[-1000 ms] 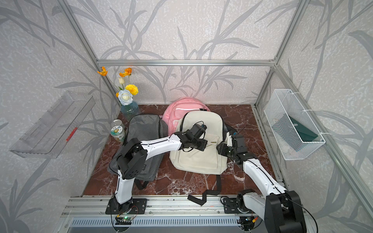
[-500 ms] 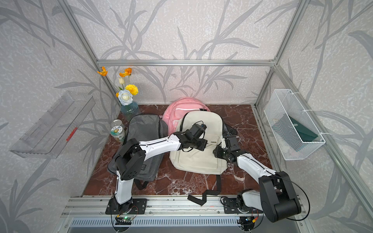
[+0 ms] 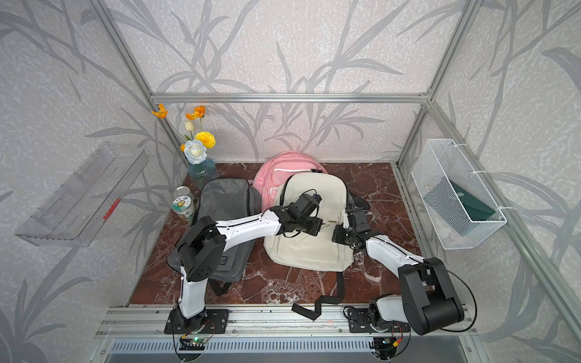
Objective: Zip up the backpack
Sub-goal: Zip the zipper on the backpack.
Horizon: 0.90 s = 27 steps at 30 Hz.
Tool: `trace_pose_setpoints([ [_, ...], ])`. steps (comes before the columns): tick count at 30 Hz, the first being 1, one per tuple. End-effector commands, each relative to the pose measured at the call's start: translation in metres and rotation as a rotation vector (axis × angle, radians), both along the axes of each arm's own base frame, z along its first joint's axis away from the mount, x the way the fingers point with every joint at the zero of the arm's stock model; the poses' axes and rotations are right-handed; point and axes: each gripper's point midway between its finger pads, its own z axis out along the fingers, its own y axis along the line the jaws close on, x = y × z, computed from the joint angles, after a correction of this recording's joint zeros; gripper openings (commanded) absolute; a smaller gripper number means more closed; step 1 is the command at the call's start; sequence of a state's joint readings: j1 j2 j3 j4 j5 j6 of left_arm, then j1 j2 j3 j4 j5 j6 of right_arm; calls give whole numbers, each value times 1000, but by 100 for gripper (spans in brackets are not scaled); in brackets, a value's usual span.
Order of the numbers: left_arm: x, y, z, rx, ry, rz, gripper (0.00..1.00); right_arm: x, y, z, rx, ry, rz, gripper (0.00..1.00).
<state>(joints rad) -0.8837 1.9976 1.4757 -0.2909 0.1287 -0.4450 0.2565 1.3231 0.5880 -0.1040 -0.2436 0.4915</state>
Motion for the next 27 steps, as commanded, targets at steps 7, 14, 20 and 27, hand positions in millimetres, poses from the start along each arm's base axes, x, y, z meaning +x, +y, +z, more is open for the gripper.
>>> trace_pose_setpoints([
  [7,2,30,21,45,-69,36,0,-4,-22,14,-80,-41,-92,0],
  [14,3,50,28,52,-90,75,0,-7,-24,10,-79,-30,-105,0],
  [20,0,41,23,22,-54,55,0,-3,-14,20,-26,-45,-85,0],
  [27,1,48,24,52,-62,73,0,-6,-23,24,-67,-52,-106,0],
])
